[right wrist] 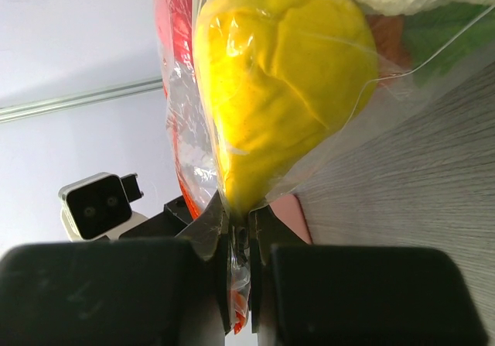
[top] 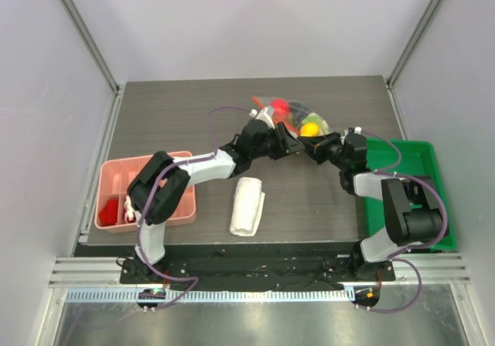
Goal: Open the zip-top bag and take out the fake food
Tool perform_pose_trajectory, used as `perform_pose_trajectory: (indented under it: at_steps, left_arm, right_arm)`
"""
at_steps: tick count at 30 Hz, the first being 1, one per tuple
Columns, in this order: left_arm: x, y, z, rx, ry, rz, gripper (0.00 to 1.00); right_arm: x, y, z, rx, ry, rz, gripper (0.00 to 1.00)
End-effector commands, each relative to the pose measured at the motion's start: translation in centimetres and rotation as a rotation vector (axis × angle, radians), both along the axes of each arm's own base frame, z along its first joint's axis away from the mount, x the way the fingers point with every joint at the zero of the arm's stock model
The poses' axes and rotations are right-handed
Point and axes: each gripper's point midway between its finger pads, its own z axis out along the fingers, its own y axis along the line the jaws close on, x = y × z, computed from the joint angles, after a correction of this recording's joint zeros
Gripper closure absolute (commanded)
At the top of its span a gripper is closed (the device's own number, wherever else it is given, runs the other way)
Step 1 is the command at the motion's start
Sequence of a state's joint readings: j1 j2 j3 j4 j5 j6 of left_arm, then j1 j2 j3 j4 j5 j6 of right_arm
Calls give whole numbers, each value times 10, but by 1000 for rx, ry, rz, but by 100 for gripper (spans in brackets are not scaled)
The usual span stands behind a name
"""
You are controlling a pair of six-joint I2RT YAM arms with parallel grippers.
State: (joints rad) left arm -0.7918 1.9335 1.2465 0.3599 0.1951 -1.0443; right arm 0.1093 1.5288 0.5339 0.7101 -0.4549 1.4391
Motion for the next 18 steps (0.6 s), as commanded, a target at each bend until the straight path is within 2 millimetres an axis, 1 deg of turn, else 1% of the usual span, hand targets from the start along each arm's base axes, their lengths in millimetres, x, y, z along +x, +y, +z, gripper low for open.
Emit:
perform_pose_trajectory:
  at_steps: [1, 4, 7, 8, 10, 11, 13, 14, 15, 18]
  left_arm:
    - [5, 2, 28, -38, -43, 35, 53]
    - [6, 0, 29, -51, -35, 37, 57]
    - [6, -1, 29, -53, -33, 37, 64]
    - [6, 0, 29, -53, -34, 40, 71]
    - [7, 3, 32, -46, -44, 47, 79]
    - [7, 4, 31, -37, -49, 49, 87]
    - [6, 7, 34, -11, -73, 46, 94]
    - [5, 9, 38, -5, -81, 42, 100]
    - [4, 10, 37, 3, -84, 41, 100]
    - [0, 12, 44, -1, -98, 33, 100]
  right_arm:
    - [1, 4, 34, -2, -129, 17, 99]
    - [0, 4, 36, -7, -135, 18, 99]
    - [0, 3, 35, -16, -131, 17, 99]
    - [0, 4, 35, -17, -132, 18, 99]
    - [-1, 5, 34, -19, -127, 30, 99]
    - [-2, 6, 32, -24, -125, 39, 99]
    - [-9, 10, 29, -28, -119, 78, 86]
    - [-11, 11, 29, -30, -123, 88, 77]
    - [-15, 12, 27, -30, -121, 99, 62]
    - [-24, 15, 32, -30, -135, 126, 47]
